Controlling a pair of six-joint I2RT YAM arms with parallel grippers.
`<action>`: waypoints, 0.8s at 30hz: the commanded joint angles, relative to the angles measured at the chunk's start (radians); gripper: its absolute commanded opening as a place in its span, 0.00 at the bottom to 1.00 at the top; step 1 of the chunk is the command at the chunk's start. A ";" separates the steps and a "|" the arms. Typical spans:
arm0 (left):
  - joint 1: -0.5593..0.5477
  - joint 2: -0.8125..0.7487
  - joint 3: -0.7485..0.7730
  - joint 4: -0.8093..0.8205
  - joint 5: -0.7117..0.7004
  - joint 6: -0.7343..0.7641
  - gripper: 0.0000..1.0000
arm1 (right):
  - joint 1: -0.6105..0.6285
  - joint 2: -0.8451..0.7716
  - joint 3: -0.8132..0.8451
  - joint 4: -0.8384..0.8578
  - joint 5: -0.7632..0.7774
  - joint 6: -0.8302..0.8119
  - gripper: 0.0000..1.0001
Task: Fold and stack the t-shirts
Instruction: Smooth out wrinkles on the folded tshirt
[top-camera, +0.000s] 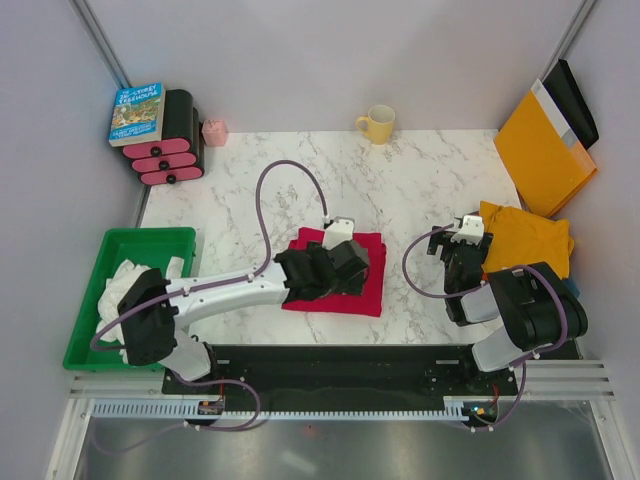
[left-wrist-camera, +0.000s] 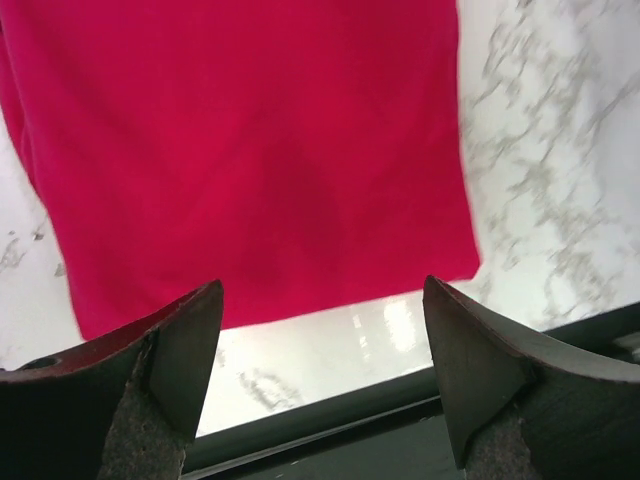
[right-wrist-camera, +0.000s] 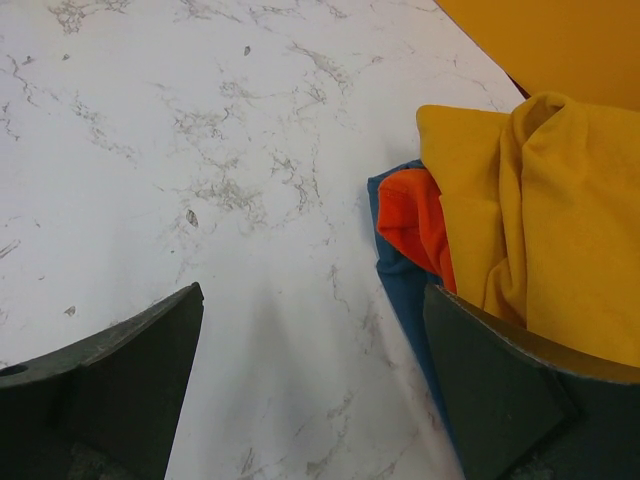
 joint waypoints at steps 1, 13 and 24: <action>-0.003 0.067 0.146 -0.062 -0.129 -0.166 0.87 | -0.004 -0.011 0.020 0.053 -0.015 0.020 0.98; -0.006 0.139 0.399 -0.335 -0.225 -0.333 0.86 | -0.011 -0.010 0.028 0.039 -0.021 0.046 0.98; -0.038 0.188 0.420 -0.438 -0.212 -0.395 0.84 | -0.027 -0.014 0.042 0.001 -0.135 0.029 0.98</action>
